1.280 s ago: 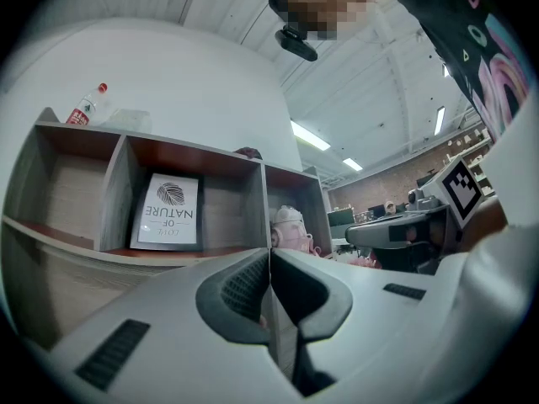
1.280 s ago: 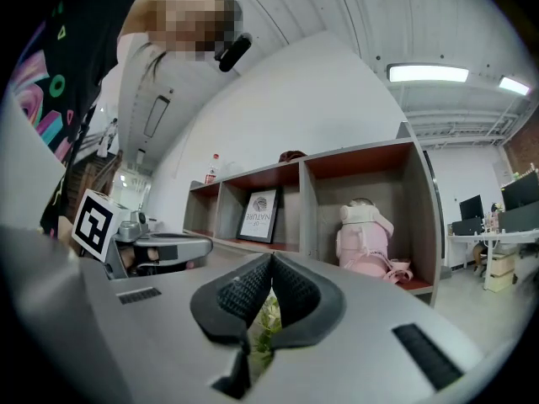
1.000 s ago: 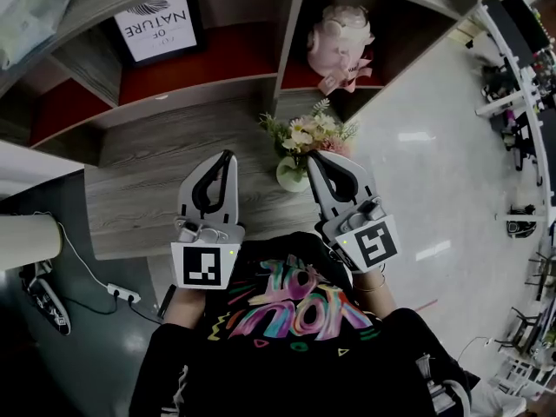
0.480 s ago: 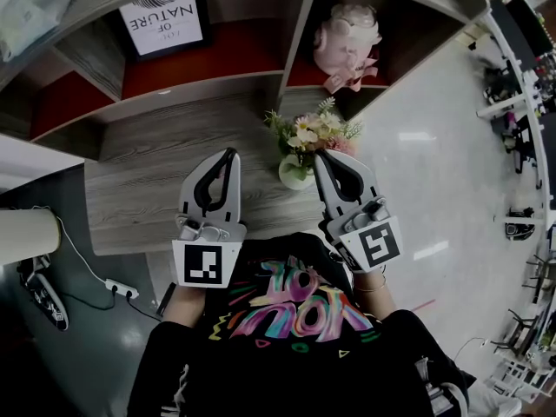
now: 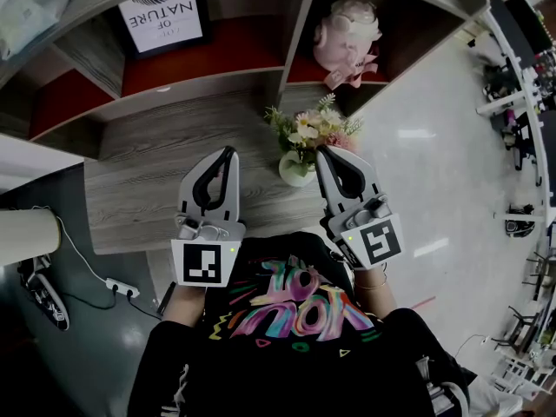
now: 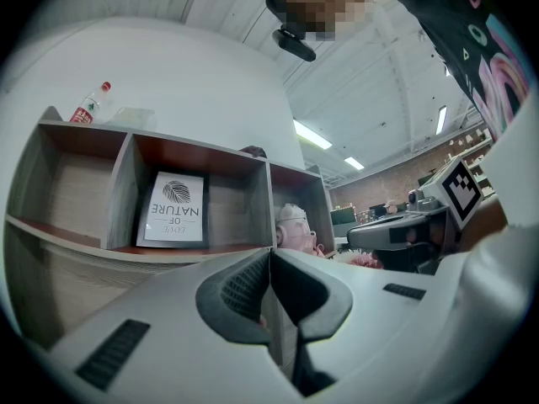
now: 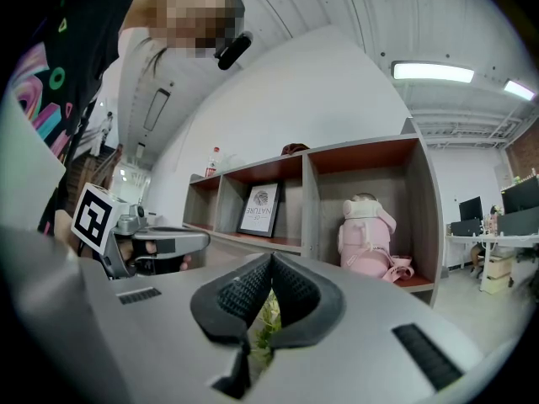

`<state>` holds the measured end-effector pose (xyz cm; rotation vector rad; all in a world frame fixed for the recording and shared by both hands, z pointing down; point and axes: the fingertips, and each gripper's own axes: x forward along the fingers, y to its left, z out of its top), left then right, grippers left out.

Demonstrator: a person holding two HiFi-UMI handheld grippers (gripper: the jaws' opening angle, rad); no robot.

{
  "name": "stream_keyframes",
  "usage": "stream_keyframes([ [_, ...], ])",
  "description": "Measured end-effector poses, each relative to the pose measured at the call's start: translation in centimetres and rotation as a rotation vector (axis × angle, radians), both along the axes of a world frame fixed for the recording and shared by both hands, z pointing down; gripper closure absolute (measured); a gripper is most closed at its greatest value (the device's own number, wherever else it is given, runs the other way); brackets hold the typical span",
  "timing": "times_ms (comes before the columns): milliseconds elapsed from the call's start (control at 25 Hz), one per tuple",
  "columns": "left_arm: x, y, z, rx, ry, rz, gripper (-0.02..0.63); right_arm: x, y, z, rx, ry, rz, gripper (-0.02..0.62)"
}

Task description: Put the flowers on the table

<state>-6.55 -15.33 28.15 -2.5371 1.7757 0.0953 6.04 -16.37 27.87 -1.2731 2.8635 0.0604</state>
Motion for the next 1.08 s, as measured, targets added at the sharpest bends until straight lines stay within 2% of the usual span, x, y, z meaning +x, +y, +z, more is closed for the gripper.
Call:
stream_keyframes([
  [160,-0.2,0.1,0.1,-0.005,-0.004,-0.004,0.578,0.0,-0.1,-0.6,0.005,-0.028,0.016,0.580],
  [920,-1.4,0.5,0.2,-0.003,-0.008,-0.028,0.578,0.5,0.1,-0.1,-0.003,-0.011,0.029,0.580],
  [1080,-1.5,0.5,0.2,0.000,0.004,-0.030,0.578,0.3,0.1,-0.8,0.013,-0.036,0.039,0.580],
])
